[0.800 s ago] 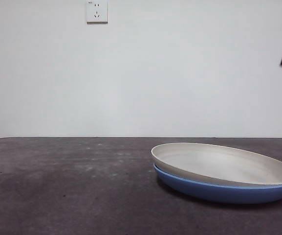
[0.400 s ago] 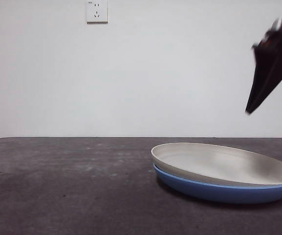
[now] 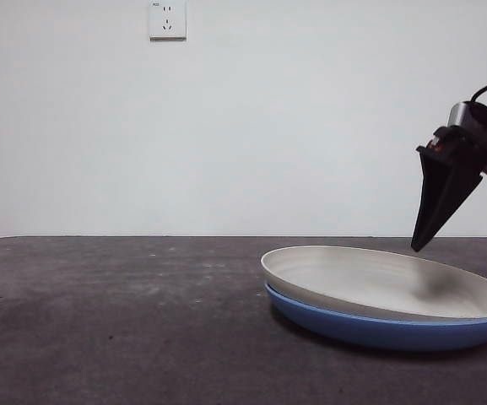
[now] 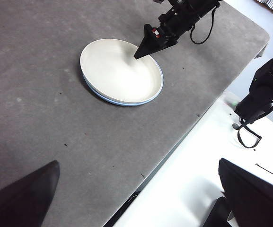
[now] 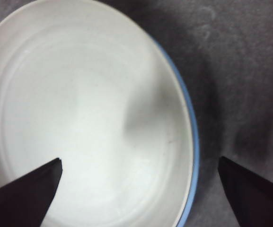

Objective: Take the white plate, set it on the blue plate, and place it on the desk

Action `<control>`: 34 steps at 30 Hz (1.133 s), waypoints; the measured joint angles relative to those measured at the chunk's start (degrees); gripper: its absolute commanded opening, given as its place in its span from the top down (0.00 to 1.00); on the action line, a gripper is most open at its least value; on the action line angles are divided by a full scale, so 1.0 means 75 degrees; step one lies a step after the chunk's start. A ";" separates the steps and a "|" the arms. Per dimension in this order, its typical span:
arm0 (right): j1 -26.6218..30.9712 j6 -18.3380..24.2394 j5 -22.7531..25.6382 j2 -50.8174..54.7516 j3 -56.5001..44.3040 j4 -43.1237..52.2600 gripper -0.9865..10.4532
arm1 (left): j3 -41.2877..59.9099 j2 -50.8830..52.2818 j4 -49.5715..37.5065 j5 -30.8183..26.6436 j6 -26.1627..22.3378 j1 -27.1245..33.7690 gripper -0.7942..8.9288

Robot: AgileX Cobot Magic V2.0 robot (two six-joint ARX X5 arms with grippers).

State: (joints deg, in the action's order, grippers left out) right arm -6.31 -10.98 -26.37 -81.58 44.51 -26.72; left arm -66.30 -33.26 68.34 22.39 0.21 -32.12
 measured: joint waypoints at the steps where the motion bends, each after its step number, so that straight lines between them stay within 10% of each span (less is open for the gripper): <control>1: 0.0006 0.0000 -0.0003 -0.0058 0.0000 0.0047 0.43 | 0.0000 0.0000 0.0000 0.0000 0.0023 0.0000 0.34; 9: 0.0006 0.0000 -0.0009 -0.0507 -0.0003 0.0105 0.52 | 0.0000 0.0000 -0.0003 0.0000 0.0052 0.0000 0.34; 19: 0.0023 0.0000 0.0073 -0.0536 -0.0003 0.0172 0.91 | 0.0000 0.0000 0.0000 0.0000 0.0052 0.0000 0.34; 34: -0.0187 -0.0469 0.0166 -0.0539 0.0627 -0.0210 0.91 | 0.0000 0.0000 0.0006 0.0000 0.0055 0.0000 0.34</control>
State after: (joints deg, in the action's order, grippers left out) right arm -7.70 -14.50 -25.12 -85.62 49.21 -28.29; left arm -66.30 -33.26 68.38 22.39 0.62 -32.12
